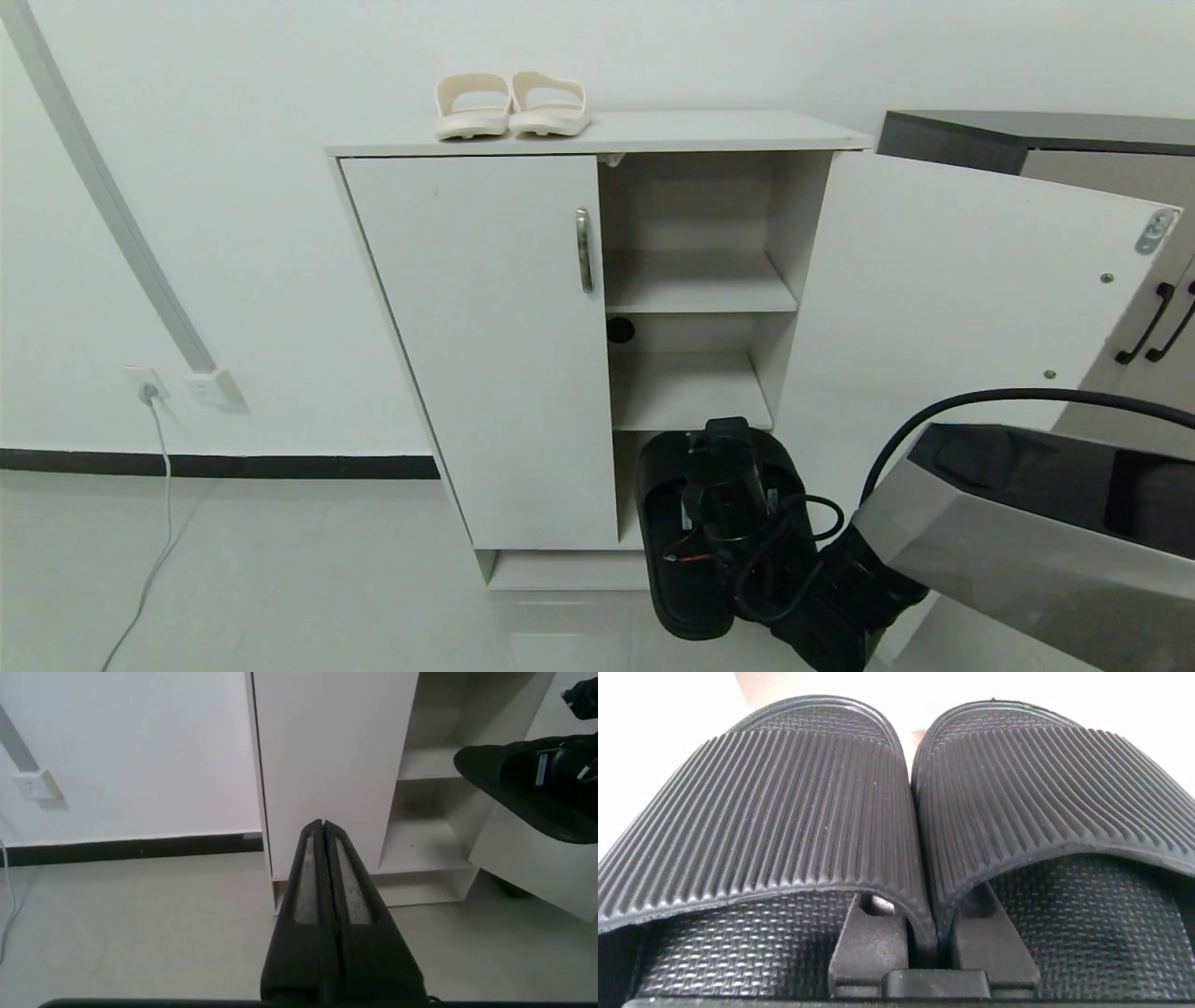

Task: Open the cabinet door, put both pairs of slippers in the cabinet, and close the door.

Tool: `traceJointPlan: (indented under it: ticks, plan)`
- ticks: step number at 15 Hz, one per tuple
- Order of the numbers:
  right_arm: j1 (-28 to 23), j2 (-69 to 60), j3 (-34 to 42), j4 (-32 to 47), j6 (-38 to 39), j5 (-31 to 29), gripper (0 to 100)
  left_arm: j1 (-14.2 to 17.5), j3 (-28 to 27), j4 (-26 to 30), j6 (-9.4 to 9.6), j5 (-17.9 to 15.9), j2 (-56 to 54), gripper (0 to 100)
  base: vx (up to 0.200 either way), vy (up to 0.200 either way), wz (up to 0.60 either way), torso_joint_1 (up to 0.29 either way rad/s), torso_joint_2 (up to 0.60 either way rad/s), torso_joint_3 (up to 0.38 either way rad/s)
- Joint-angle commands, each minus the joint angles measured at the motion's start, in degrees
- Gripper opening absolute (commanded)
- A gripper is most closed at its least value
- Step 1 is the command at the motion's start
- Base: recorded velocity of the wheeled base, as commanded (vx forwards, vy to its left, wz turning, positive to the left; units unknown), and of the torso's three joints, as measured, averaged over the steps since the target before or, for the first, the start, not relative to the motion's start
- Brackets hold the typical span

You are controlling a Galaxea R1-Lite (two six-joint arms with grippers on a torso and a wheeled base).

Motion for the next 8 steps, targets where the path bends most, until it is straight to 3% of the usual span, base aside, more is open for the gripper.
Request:
traceJointPlan:
  ticks: [1,8]
  plan:
    - [0.2,0.2,-0.4,-0.5,0.0,0.0,0,0.0,0.0,0.0,0.00,0.0,0.1,0,0.000,0.000,0.00,0.012,0.00,-0.183]
    - [0.3,2.6,-1.4,-3.0,-0.9,0.0,0,0.0,0.0,0.0,0.00,0.0,0.0,0,0.000,0.000,0.00,0.004,0.00,-0.198]
